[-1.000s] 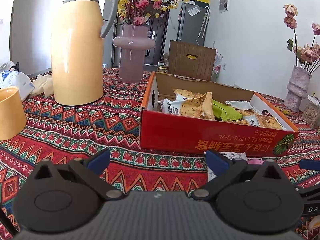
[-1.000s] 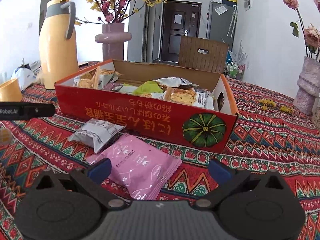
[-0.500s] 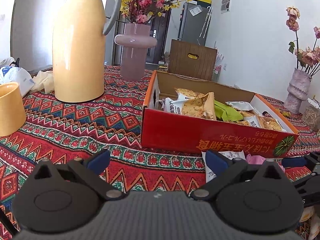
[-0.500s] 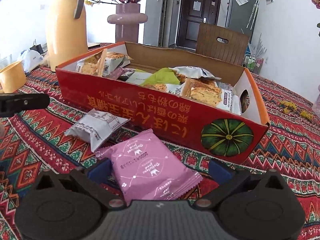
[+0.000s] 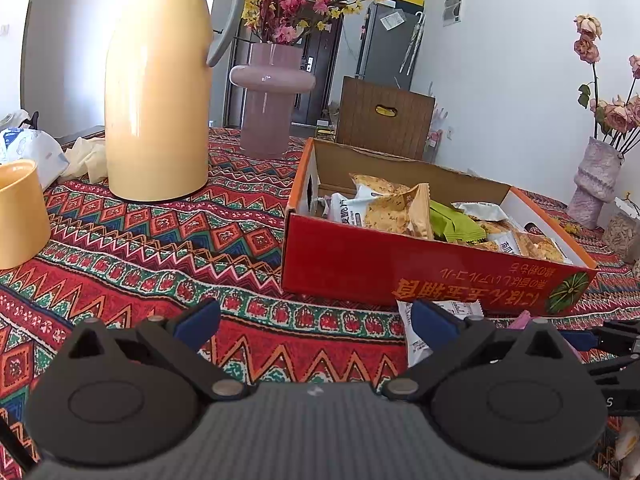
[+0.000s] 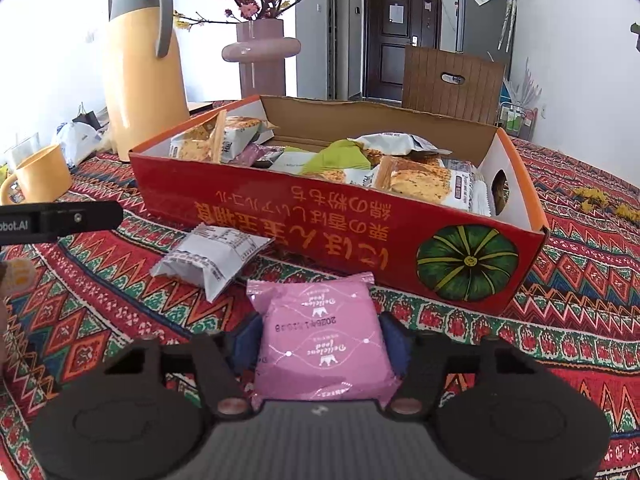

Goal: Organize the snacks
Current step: 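Grasp a pink packet with the right gripper while the left grasps a white packet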

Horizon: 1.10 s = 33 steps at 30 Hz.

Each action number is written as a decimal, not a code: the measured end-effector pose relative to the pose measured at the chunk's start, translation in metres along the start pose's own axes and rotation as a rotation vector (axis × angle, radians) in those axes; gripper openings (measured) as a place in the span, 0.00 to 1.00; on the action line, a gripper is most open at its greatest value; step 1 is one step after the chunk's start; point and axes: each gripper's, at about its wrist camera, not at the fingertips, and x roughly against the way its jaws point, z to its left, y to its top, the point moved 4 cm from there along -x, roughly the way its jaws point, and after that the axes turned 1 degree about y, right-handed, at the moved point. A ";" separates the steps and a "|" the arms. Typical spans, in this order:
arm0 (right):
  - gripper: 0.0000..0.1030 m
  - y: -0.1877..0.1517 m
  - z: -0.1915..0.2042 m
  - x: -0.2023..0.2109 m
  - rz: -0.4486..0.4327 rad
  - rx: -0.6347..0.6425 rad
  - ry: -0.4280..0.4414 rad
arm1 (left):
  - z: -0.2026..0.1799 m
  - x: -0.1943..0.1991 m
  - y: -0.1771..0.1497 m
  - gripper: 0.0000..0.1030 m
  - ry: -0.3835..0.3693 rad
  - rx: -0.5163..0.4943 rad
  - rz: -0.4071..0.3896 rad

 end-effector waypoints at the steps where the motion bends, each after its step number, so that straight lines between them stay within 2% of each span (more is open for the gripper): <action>1: 0.59 -0.001 -0.001 0.001 -0.004 -0.008 -0.005 | 0.000 0.000 0.000 1.00 0.000 0.000 0.000; 16: 0.59 -0.010 -0.032 0.034 -0.136 -0.126 -0.105 | -0.001 -0.001 -0.001 1.00 0.009 -0.005 0.009; 22: 0.59 -0.010 -0.039 0.039 -0.176 -0.170 -0.093 | -0.001 -0.005 0.000 1.00 0.020 -0.007 0.029; 25: 0.59 -0.012 -0.042 0.040 -0.184 -0.187 -0.082 | -0.007 -0.007 0.002 1.00 0.038 -0.034 0.055; 33: 0.59 -0.014 -0.051 0.043 -0.213 -0.236 -0.087 | -0.047 -0.001 0.012 1.00 -0.022 -0.090 0.080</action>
